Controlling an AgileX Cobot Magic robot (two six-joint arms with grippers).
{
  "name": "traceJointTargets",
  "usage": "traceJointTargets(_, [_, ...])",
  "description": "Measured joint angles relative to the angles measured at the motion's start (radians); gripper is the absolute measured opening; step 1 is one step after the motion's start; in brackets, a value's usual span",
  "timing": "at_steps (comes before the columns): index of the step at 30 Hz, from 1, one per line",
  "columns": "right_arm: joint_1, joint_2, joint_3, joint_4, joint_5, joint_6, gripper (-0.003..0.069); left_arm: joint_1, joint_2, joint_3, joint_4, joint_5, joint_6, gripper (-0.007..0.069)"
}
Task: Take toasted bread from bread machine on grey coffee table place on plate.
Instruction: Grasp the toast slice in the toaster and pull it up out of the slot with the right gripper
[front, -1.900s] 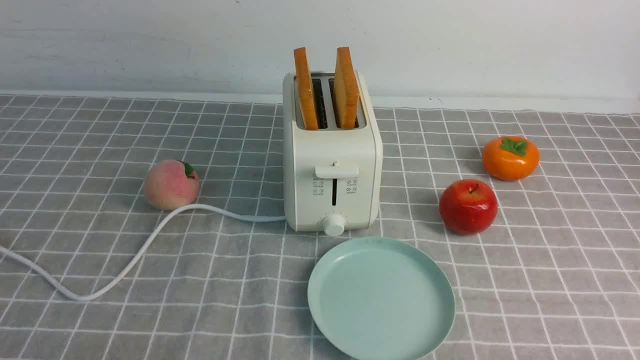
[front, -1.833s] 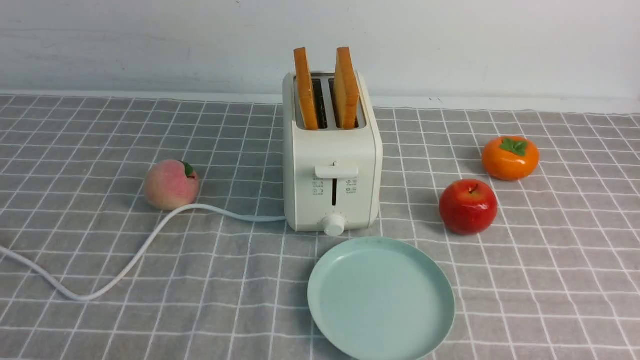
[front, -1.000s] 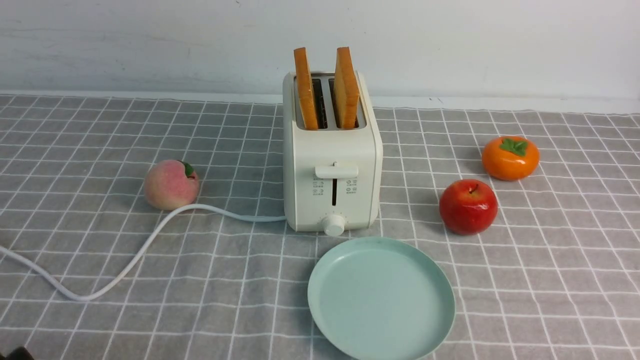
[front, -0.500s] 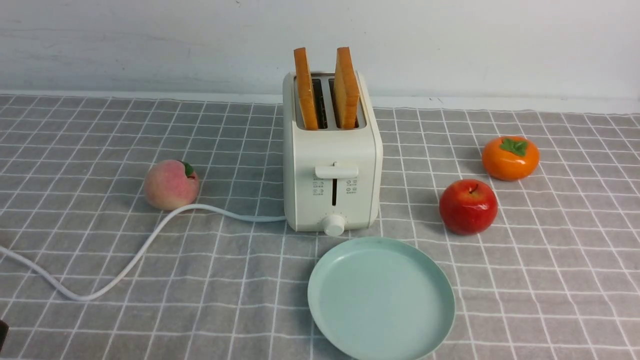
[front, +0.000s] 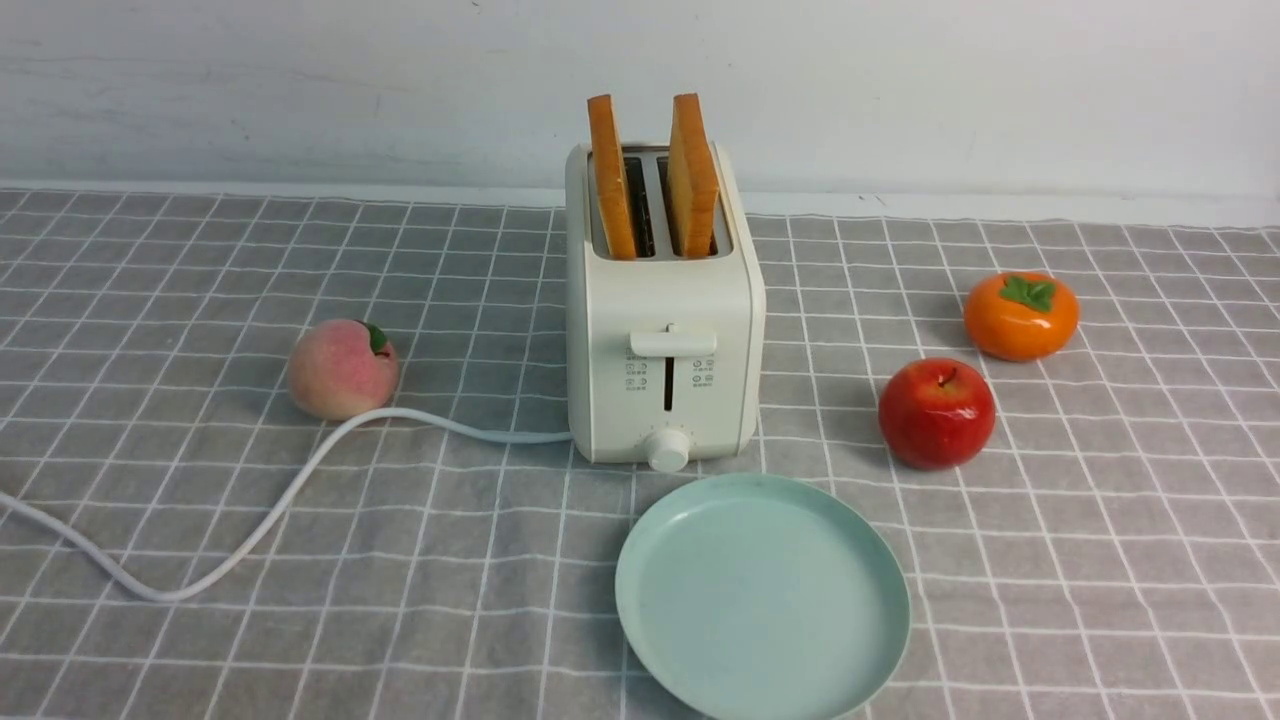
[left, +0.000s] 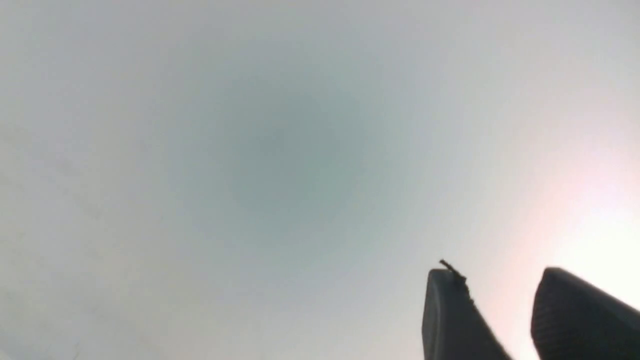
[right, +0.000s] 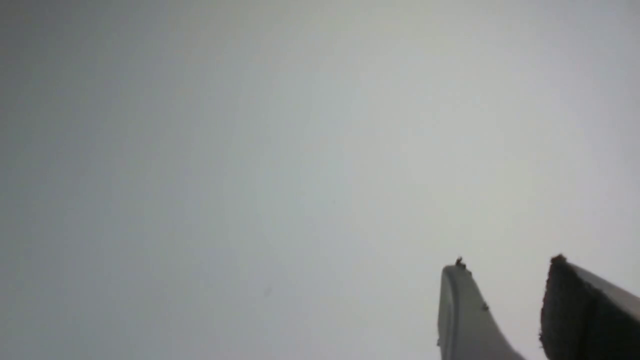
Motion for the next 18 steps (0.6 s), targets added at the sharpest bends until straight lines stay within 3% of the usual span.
traceJointTargets(5, [0.000,0.231,-0.369,0.027,0.209,-0.026,0.0240,0.000,0.207,-0.302,0.000,0.040,0.071,0.0238])
traceJointTargets(7, [0.000,0.383,-0.549,0.028,0.368,-0.027,0.0240,0.000,0.372,-0.486,0.000,0.142,0.087,0.0238])
traceJointTargets(10, [0.000,0.535,-0.689,0.016,0.505,-0.029,0.0240,0.000,0.520,-0.632,0.000,0.320,0.090,0.0238])
traceJointTargets(13, [0.000,0.724,-0.801,-0.034,0.650,-0.033,0.0240,0.000,0.711,-0.767,0.004,0.652,0.094,0.0238])
traceJointTargets(18, [0.015,0.907,-0.822,-0.023,0.726,-0.005,0.0240,0.000,0.914,-0.793,0.071,1.017,0.134,0.0238])
